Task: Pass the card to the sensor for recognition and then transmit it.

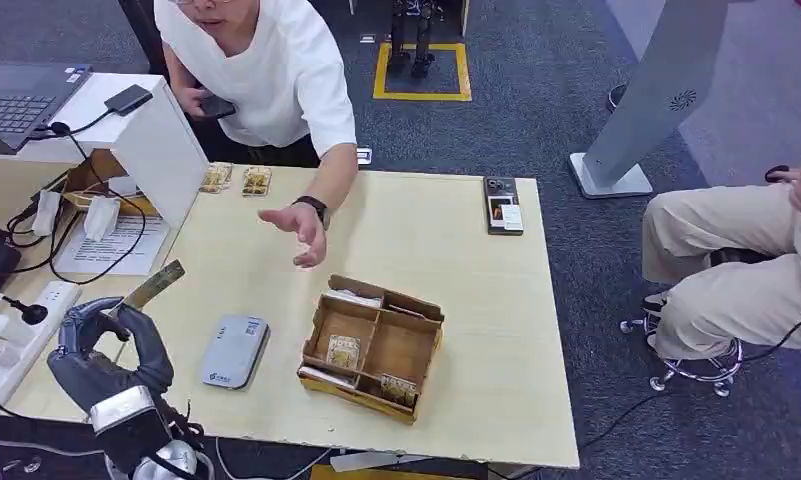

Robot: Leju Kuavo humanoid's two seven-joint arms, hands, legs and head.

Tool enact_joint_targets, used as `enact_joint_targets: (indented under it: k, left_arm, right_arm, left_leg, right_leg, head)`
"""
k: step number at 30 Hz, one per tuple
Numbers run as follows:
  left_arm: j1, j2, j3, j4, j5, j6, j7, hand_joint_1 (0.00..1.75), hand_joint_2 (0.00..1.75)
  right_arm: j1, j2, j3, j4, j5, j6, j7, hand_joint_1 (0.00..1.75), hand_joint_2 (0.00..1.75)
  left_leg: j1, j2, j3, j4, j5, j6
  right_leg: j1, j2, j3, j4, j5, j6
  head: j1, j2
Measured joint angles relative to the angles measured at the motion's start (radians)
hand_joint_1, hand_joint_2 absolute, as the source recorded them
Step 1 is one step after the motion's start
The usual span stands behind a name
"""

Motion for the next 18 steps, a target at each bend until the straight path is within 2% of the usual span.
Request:
enact_joint_targets:
  k: [11, 18]
  left_arm:
    - [-0.086, 0.000, 0.102, 0.144, -0.023, -0.001, 0.003, 1.75, 1.75]
    - [-0.152, 0.000, 0.169, 0.275, -0.154, -0.001, 0.015, 1.75, 1.75]
  right_arm:
    - [-0.012, -0.001, 0.000, 0.022, 0.025, 0.000, -0.022, 0.00, 1.75]
    - [-0.017, -0.015, 0.000, 0.046, 0.042, 0.000, -0.039, 0.00, 1.75]
  left_leg:
    - [0.000, 0.000, 0.000, 0.000, 0.000, 0.000]
    - [0.000, 0.000, 0.000, 0.000, 0.000, 0.000]
  right_leg:
    - [0.000, 0.000, 0.000, 0.000, 0.001, 0.000]
    - [0.000, 0.000, 0.000, 0.000, 0.000, 0.000]
  head:
    - [0.000, 0.000]
    - [0.000, 0.000]
